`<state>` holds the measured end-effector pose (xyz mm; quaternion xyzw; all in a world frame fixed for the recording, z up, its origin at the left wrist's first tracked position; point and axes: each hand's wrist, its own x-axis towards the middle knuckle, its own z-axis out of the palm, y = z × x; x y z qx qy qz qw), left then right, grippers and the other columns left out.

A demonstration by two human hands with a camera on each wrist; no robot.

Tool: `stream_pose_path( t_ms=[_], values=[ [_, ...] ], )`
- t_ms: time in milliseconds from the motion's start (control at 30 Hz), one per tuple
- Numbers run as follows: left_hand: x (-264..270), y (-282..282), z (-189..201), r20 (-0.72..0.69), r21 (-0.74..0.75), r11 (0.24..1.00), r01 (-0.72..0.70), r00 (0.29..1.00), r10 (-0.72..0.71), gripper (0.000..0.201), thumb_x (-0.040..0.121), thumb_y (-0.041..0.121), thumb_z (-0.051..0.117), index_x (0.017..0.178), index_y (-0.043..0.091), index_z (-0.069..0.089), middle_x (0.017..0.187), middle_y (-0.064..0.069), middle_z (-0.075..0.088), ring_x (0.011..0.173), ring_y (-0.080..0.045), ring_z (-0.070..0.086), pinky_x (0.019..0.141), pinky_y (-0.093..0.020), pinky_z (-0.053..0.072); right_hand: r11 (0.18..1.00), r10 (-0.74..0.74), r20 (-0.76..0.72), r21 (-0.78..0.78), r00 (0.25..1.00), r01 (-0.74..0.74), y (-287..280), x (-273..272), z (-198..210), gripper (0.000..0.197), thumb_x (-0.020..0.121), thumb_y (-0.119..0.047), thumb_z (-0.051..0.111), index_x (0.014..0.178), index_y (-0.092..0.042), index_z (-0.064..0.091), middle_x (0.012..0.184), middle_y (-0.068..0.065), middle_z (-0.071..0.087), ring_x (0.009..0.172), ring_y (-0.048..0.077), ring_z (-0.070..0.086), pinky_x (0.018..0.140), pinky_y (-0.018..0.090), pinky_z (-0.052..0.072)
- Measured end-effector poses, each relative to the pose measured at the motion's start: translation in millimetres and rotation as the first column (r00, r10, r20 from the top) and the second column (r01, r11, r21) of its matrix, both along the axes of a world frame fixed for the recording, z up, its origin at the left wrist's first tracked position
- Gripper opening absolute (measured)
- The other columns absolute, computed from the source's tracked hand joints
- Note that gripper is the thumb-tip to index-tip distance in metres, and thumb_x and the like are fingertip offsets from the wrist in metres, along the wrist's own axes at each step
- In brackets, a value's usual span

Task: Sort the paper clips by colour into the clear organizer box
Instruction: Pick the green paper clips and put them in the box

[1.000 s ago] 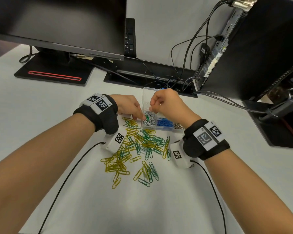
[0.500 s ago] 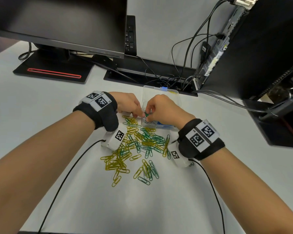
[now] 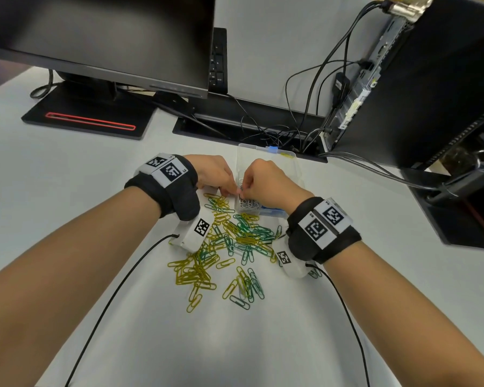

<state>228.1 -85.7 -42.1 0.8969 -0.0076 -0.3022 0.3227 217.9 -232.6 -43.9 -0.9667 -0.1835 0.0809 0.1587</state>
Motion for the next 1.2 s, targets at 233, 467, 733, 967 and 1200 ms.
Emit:
stream_pose_path(
  t_ms=[233, 467, 733, 967, 1200],
  values=[
    [-1, -2, 1, 0.0, -0.01, 1.0, -0.02, 1.0, 0.02, 0.028, 0.083, 0.03, 0.07, 0.092, 0.003, 0.07, 0.095, -0.012, 0.07, 0.074, -0.02, 0.056, 0.07, -0.032, 0.051, 0.999, -0.024, -0.05, 0.027, 0.998, 0.025, -2, 1, 3, 0.008, 0.08, -0.009, 0.061, 0.074, -0.005, 0.061, 0.078, 0.011, 0.062, 0.075, 0.026, 0.059, 0.067, 0.035, 0.052],
    [-1, -4, 4, -0.031, -0.043, 0.997, -0.058, 0.998, 0.057, 0.022, 0.083, 0.025, 0.071, 0.092, 0.006, 0.069, 0.086, -0.007, 0.067, 0.075, -0.019, 0.056, 0.073, -0.029, 0.047, 0.929, -0.09, -0.159, 0.343, 0.983, 0.14, -13, -6, 26, 0.006, 0.082, -0.001, 0.065, 0.083, 0.002, 0.07, 0.071, 0.002, 0.061, 0.062, 0.006, 0.052, 0.058, 0.017, 0.043],
    [1, -1, 1, -0.049, -0.049, 0.996, -0.071, 0.996, 0.069, 0.024, 0.083, 0.024, 0.071, 0.095, 0.004, 0.071, 0.106, -0.014, 0.07, 0.091, -0.024, 0.058, 0.101, -0.045, 0.046, 0.919, -0.147, -0.114, 0.351, 0.983, 0.178, -27, -3, 30, 0.012, 0.085, 0.003, 0.059, 0.081, 0.005, 0.07, 0.069, 0.0, 0.063, 0.048, -0.007, 0.053, 0.048, 0.006, 0.04],
    [1, 1, 1, -0.036, -0.023, 0.999, -0.049, 0.998, 0.048, 0.026, 0.084, 0.025, 0.069, 0.094, 0.002, 0.072, 0.085, -0.004, 0.064, 0.083, -0.02, 0.045, 0.073, -0.03, 0.037, 0.987, -0.079, 0.026, 0.141, 0.997, 0.075, -58, -11, 36, 0.01, 0.086, -0.007, 0.065, 0.094, -0.007, 0.07, 0.085, 0.001, 0.062, 0.065, 0.004, 0.048, 0.056, 0.012, 0.035],
    [0, 1, 3, -0.025, 0.006, 1.0, -0.031, 0.999, 0.031, 0.029, 0.085, 0.029, 0.068, 0.095, 0.002, 0.071, 0.084, -0.005, 0.06, 0.081, -0.02, 0.044, 0.073, -0.032, 0.035, 0.992, 0.121, -0.144, 0.044, 0.982, -0.116, -81, -69, 28, 0.018, 0.081, -0.001, 0.064, 0.088, -0.013, 0.075, 0.082, 0.002, 0.067, 0.066, 0.006, 0.051, 0.059, 0.008, 0.038]
  ],
)
